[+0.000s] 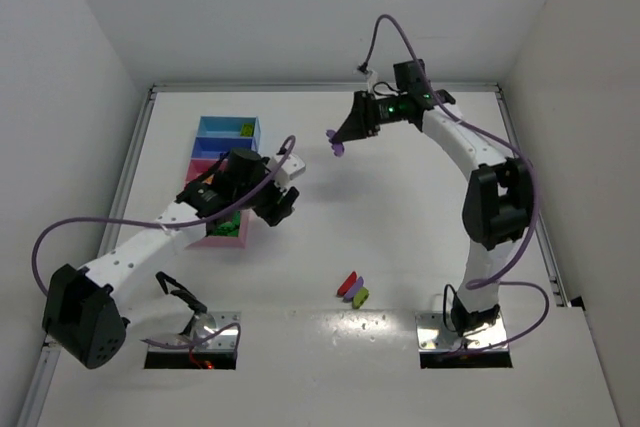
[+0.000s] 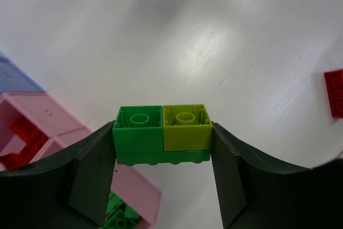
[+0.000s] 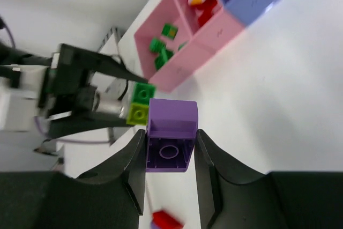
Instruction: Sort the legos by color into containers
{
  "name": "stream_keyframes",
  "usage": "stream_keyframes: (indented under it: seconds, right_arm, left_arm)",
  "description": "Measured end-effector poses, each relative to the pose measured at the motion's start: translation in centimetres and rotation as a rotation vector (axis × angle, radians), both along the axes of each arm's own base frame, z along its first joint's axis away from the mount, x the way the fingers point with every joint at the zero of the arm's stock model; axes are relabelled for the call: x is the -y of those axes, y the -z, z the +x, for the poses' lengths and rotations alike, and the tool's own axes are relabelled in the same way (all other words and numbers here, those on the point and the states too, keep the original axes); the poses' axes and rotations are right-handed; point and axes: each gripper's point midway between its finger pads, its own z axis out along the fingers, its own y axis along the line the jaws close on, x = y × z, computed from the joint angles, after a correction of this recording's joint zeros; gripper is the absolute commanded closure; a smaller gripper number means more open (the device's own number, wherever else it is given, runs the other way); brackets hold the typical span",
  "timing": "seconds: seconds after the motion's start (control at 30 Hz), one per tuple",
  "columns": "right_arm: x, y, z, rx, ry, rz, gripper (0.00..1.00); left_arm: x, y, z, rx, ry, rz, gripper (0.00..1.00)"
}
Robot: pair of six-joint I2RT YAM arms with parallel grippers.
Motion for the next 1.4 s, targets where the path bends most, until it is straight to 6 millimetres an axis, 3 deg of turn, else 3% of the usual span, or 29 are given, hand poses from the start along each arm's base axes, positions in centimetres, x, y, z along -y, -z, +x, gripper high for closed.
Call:
stream_keyframes:
  seconds: [0.1, 0.17, 0.23, 0.3, 0.4, 0.47, 0.63, 0.77, 0.87, 1.03, 1.1, 1.17, 1.27, 1.4]
  right_arm:
    - [-2.7, -0.9, 2.7, 0.073, 0.018, 0.018, 1.0]
    - [-5.6, -0.9, 4.1, 0.116, 0.003, 0.023, 1.0]
    - [-8.3, -0.4, 4.7, 0.158, -0.004, 0.022, 1.0]
    - [-10.9, 0.3, 4.7, 0.179, -0.004, 0.021, 1.0]
    - [-15.1, 0.7, 5.9, 0.214, 0.012, 0.048, 1.0]
    - [-17.1, 1.1, 7.2, 0.235, 0.048, 0.08, 1.0]
    - [-20.6, 2.8, 10.9, 0.269, 0.147, 0.154, 1.0]
    - [-23.5, 4.9, 13.4, 0.299, 0.222, 0.211, 1.0]
    - [-25.5, 7.7, 12.7, 0.292, 0.237, 0.202, 1.0]
    - [-28.3, 10.6, 10.1, 0.278, 0.201, 0.181, 1.0]
    - [-29.1, 11.0, 9.5, 0.291, 0.191, 0.174, 0.91]
    - [-29.3, 11.0, 9.3, 0.308, 0.186, 0.173, 0.89]
    - [-29.1, 11.0, 9.6, 0.328, 0.189, 0.169, 0.98]
    - [-28.7, 11.0, 10.4, 0.355, 0.205, 0.161, 1.0]
  left_arm:
    - [-1.9, -2.8, 1.3, 0.044, -0.092, -0.052, 0.9]
    - [-3.3, -5.6, 3.1, 0.09, -0.179, -0.091, 0.9]
    - [-4.5, -8.5, 4.8, 0.143, -0.259, -0.131, 0.98]
    - [-6.3, -11.6, 6.2, 0.205, -0.35, -0.174, 0.98]
    - [-9.9, -15.0, 7.5, 0.271, -0.502, -0.237, 0.99]
    - [-12.6, -16.2, 7.7, 0.298, -0.599, -0.264, 0.99]
    - [-17.3, -17.2, 7.4, 0.317, -0.76, -0.304, 0.99]
    - [-19.0, -17.0, 7.2, 0.302, -0.815, -0.335, 0.99]
    - [-19.8, -16.8, 7.1, 0.29, -0.833, -0.349, 0.99]
    - [-20.6, -16.6, 6.9, 0.278, -0.838, -0.36, 0.99]
    - [-20.8, -16.6, 6.8, 0.272, -0.836, -0.366, 0.99]
    - [-20.9, -16.5, 6.8, 0.267, -0.834, -0.372, 0.99]
    - [-20.9, -16.3, 6.7, 0.256, -0.825, -0.38, 0.99]
    - [-20.8, -15.8, 6.6, 0.239, -0.815, -0.387, 0.99]
